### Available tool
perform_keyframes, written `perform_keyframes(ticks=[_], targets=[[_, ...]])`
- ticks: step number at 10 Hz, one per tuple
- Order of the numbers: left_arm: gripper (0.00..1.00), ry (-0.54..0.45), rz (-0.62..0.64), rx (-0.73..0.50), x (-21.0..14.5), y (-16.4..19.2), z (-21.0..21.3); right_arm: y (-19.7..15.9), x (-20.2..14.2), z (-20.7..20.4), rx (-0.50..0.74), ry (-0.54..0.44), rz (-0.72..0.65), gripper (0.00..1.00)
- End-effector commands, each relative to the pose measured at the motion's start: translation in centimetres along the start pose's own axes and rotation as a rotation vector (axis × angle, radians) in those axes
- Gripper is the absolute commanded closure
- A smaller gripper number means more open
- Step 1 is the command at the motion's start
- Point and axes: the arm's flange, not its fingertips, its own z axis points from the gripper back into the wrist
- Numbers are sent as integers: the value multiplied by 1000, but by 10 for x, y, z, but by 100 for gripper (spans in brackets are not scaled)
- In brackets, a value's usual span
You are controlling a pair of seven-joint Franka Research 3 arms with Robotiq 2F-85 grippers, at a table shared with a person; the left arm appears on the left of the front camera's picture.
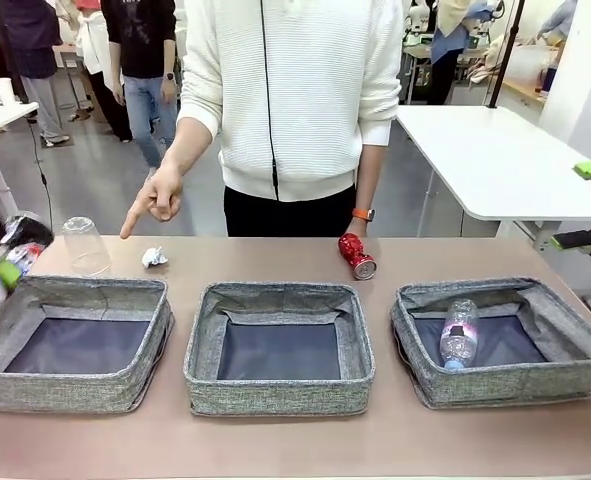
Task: Sort the waste into the appropriate baskets.
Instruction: Place the picked waste into the Fabric basket indicated by the person.
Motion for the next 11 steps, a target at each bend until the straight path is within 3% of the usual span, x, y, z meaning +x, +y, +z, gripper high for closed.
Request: perform_keyframes(ticks=[1,4,8,10,11], targets=[[61,-10,53,-9,57,3,1,4,1,1,15,2,18,0],[61,49,125,21,94,32,-32,4,1,1,15,2,18,0],[61,124,204,30,96,53,-64,4,1,1,15,2,18,0],[3,111,198,23,98,55,-63,4,1,1,15,2,18,0],[0,100,199,22,98,51,-61,4,1,1,15,2,18,0]])
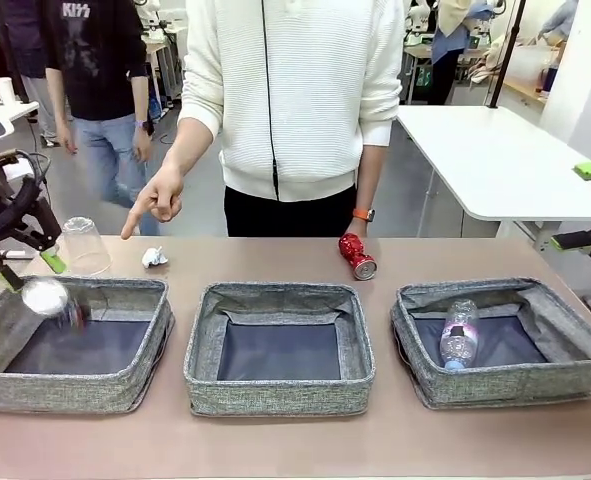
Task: Sort the waste into the appropriate baskets.
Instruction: Place the picked waste into the Fabric basket indicated by the person.
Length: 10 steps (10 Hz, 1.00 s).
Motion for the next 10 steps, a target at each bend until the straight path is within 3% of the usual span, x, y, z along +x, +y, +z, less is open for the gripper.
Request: perform_keyframes(ticks=[1,6,7,8,9,10], targets=[[0,-26,8,-7,-3,-5,7,4,1,2,15,1,18,0],[0,-1,-57,-99,-7,-16,14,4,1,2,15,1,18,0],[0,63,-198,-289,-11,-19,21,4,1,2,15,1,18,0],[0,129,-366,-661,-10,-6,33,4,1,2,15,1,18,0],[0,89,-450,-968,-9,18,41,4,1,2,15,1,18,0],[0,41,-496,-1165,-12,35,43,4,1,2,15,1,18,0]])
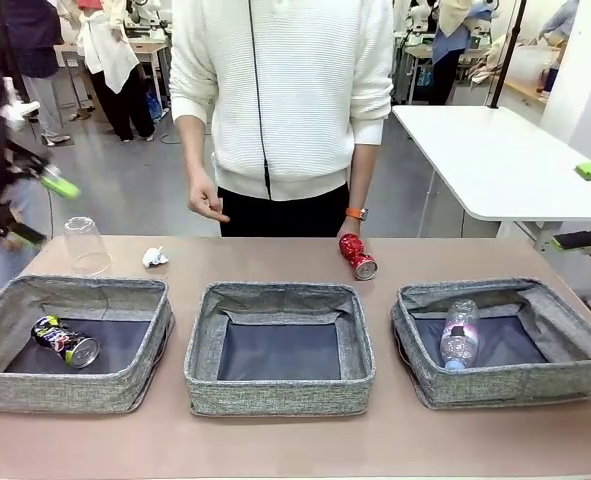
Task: Sort the waste into the appropriate baskets.
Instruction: Place the picked waste into the Fabric basket indicated by the person, then pick up the waste item pointed out by the person.
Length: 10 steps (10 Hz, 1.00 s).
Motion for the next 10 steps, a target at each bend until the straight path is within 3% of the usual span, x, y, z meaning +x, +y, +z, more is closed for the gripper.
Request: perform_keyframes(ticks=[1,2,3,10], targets=[[0,41,-188,-623,-6,28,10,4,1,2,15,1,18,0],[0,109,-141,-530,-4,33,3,4,1,2,15,1,18,0],[0,-35,-46,-162,-6,11,17,4,1,2,15,1,18,0],[0,-35,-46,-162,-6,11,17,4,1,2,15,1,18,0]])
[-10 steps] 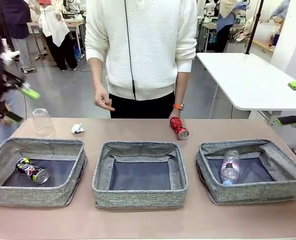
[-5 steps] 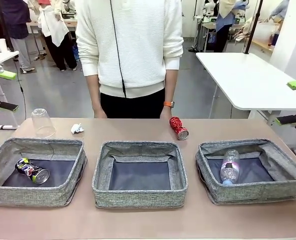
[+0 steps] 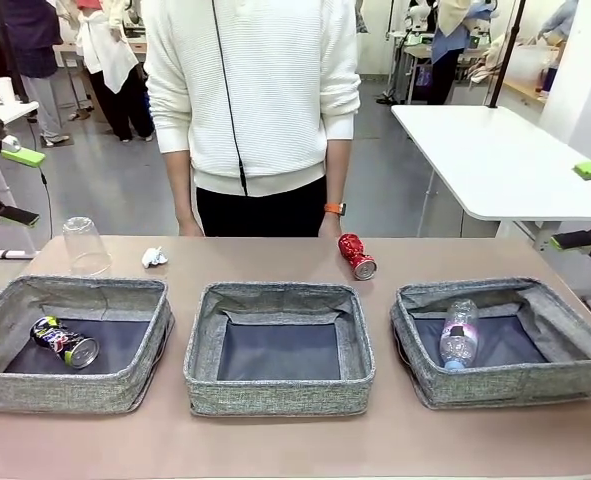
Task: Sort the waste into the appropriate baskets.
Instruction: Pick up the waste item pointed out by the person.
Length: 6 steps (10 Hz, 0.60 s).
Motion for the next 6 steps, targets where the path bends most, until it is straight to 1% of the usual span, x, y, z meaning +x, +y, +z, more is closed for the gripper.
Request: perform_keyframes(ticks=[1,6], targets=[[0,3,11,9,-2,-3,3,4,1,1,15,1,18,0],[0,3,11,9,-2,-3,3,4,1,1,15,1,18,0]])
